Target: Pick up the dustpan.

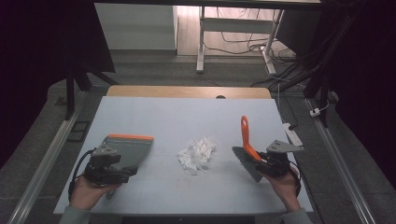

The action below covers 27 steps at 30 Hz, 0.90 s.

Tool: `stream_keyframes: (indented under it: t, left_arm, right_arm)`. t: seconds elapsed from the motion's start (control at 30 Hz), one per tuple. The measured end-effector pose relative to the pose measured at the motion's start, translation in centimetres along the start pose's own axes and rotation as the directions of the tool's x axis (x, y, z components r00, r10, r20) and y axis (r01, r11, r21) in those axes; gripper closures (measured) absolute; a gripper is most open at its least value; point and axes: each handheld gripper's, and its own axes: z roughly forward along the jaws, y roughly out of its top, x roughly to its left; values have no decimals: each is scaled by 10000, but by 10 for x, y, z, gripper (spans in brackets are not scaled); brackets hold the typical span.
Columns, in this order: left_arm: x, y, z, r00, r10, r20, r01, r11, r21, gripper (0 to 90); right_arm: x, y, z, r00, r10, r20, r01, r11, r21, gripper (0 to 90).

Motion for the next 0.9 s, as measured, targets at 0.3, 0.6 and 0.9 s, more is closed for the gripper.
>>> stream_keyframes:
  t: [0.3, 0.6, 0.9]
  left_arm:
    - [19, -5, -4, 9923, -1134, -495, 1167, 9906, 714, 179]
    - [34, -12, -7, 9842, -1681, -555, 1730, 9799, 993, 157]
    - [43, -22, 8, 9754, -2115, -624, 2190, 9622, 1618, 145]
  right_arm:
    - [0, -1, 2, 10000, 32, 53, -33, 9999, 114, 702]
    - [1, -2, 4, 10000, 39, 91, -40, 9998, 172, 702]
    - [1, -3, 5, 9999, 55, 87, -57, 9997, 238, 702]
